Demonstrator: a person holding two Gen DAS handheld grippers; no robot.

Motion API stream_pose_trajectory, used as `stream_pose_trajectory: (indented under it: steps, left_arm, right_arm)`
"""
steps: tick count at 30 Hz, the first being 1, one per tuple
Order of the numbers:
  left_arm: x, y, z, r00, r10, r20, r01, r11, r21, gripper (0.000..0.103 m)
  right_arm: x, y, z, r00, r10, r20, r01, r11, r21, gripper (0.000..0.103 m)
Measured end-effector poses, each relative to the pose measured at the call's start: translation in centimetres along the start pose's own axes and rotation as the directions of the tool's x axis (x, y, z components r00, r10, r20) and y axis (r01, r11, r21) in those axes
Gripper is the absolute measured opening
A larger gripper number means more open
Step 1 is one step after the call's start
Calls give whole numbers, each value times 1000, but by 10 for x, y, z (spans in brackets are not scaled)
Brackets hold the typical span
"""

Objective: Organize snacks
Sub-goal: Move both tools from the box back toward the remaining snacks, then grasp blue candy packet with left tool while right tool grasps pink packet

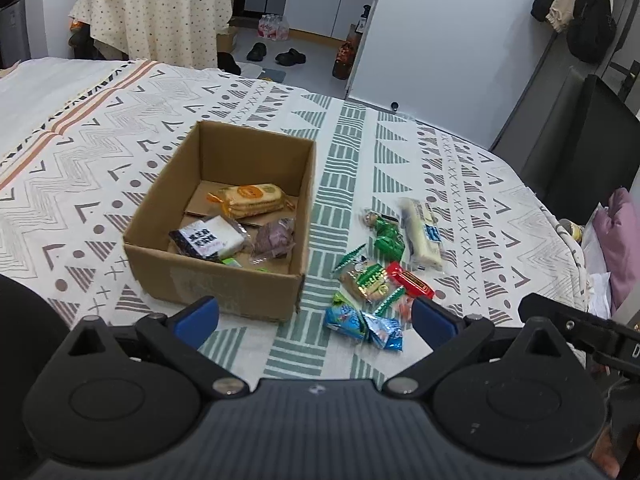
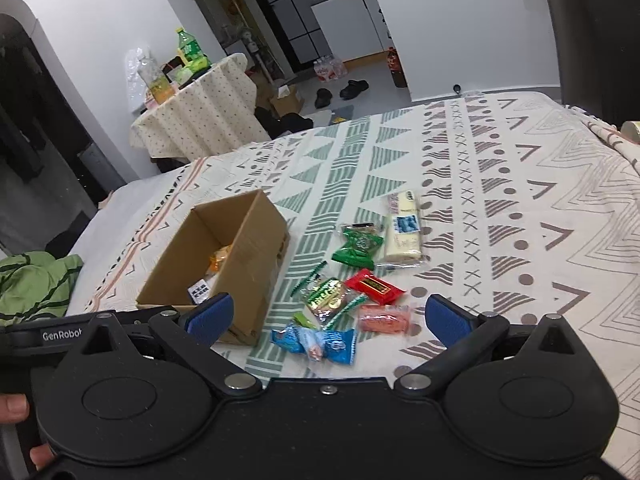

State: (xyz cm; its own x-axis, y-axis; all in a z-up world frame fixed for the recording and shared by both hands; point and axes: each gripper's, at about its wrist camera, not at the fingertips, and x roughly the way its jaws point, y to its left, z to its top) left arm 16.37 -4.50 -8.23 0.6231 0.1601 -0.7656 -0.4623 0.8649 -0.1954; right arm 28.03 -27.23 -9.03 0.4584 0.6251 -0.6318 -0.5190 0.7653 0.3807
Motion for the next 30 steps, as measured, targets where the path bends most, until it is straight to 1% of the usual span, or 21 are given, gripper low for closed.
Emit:
stream_pose_trajectory:
  steps: [4, 6, 7, 9, 10, 12, 20, 24, 28, 30]
  left_arm:
    - [10, -3, -5, 1000, -18, -2, 18, 1000, -25, 99]
    - [16, -6, -8, 1000, -20, 0, 20, 1000, -24, 93]
    - [19, -7, -10, 1000, -22, -2, 22, 999, -25, 91]
    - [26, -9, -14, 1000, -22, -11, 22, 999, -36, 82]
    - [30, -10, -15, 1000, -23, -18, 22, 999, -42, 80]
    - [38, -12, -18, 999, -27, -28, 25, 998, -54, 71]
    - [64, -21, -25, 999, -26, -41, 23, 996, -85, 65]
    - [80, -21, -27, 999, -16, -52, 10, 994, -108, 63]
    - [95, -19, -29, 998, -10, -64, 2, 992, -127, 62]
    - [102, -20, -30, 998, -1, -69, -8, 991, -132, 62]
  right_arm:
    - [4, -3, -1, 1000, -10, -4, 10, 1000, -2, 103]
    - [6, -5, -3, 1000, -12, -7, 12, 1000, -1, 103]
    - [8, -6, -3, 1000, -14, -10, 14, 1000, 0, 103]
    - [11, -8, -4, 1000, -11, -18, 11, 1000, 3, 102]
    - [14, -10, -4, 1000, -9, -23, 9, 1000, 5, 100]
    - [17, -13, -4, 999, -13, -33, 14, 1000, 11, 97]
    - [38, -28, -8, 996, -14, -83, 17, 999, 40, 88]
    - [47, -32, -10, 996, -20, -92, 23, 999, 29, 87]
    - [59, -35, -10, 993, -18, -117, 21, 999, 24, 80]
    - [65, -35, -11, 992, -24, -125, 26, 999, 18, 79]
